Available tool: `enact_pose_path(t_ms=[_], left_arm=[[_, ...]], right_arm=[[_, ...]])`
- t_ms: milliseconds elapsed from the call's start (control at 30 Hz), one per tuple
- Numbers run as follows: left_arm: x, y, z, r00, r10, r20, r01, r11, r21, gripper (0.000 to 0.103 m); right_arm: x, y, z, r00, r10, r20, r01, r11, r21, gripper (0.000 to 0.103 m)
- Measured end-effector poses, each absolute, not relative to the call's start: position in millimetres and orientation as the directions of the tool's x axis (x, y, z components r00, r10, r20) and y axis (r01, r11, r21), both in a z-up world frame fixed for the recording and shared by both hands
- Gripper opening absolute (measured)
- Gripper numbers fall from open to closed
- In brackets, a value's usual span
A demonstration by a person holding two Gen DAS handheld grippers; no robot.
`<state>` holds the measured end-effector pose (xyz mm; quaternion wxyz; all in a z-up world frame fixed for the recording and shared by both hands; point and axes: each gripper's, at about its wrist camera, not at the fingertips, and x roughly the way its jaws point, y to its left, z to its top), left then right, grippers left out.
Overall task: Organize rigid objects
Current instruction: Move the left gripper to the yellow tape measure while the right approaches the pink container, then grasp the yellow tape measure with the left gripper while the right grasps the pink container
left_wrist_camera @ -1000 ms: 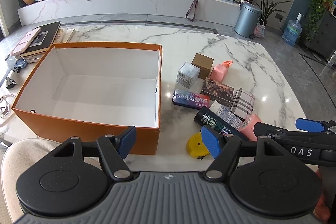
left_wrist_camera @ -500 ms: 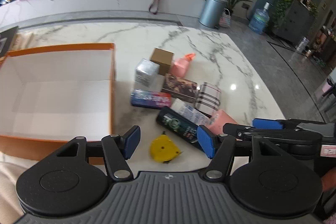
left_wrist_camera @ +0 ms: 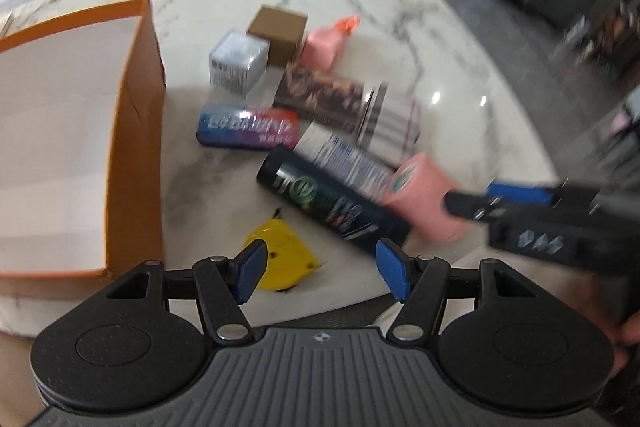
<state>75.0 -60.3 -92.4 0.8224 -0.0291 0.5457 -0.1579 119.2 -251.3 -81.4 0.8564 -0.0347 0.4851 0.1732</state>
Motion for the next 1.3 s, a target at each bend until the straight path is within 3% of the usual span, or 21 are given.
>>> enact_pose_path(t_ms=[400,600,667,867,1033,1100,1200,1300], left_arm=[[97.5,-72.3,-144.6,0.237,-0.143,-0.961,0.267,0.961,-0.077,0.083],[102.8,-65.1,-153.8,0.212,-0.185,-0.960,0.204,0.969,-0.141,0.084],[103.5,-63.4,-153.8,0.227,-0.189,-0.955,0.196,0.970,-0.145,0.077],[103.9,-57.6,-152.8,0.243,-0.204,-0.948,0.167,0.972,-0.166,0.070],[105.9,-65.9,-154.2,0.267,-0.164,-0.950,0.176,0.977,-0.120,0.069],[103.7,-72.2,-154.1,0.258,-0.152,-0.954,0.219,0.971,-0.096,0.071],[97.6,-81.5,-153.3,0.267,-0.121,-0.956,0.285,0.958,-0.041,0.086],[91.5,-92.1,-153.6,0.293,-0.078,-0.953,0.380,0.924,0.041,0.089]], right_arm=[[146.6,-234.3,-115.4,0.364,0.233,-0.902,-0.506,0.862,0.019,0.068],[161.8,-241.3,-129.4,0.313,0.263,-0.913,-0.475,0.875,0.089,0.065],[165.6,-243.1,-133.0,0.303,0.275,-0.912,-0.465,0.878,0.111,0.061],[175.0,-251.3,-139.7,0.283,0.313,-0.907,-0.414,0.893,0.179,0.061],[176.9,-255.8,-140.2,0.289,0.334,-0.897,-0.385,0.899,0.210,0.060],[177.5,-256.4,-140.0,0.290,0.334,-0.897,-0.388,0.898,0.209,0.060],[177.8,-256.9,-139.7,0.291,0.336,-0.896,-0.388,0.897,0.210,0.060],[177.2,-257.5,-139.6,0.294,0.339,-0.894,-0.386,0.897,0.213,0.060]])
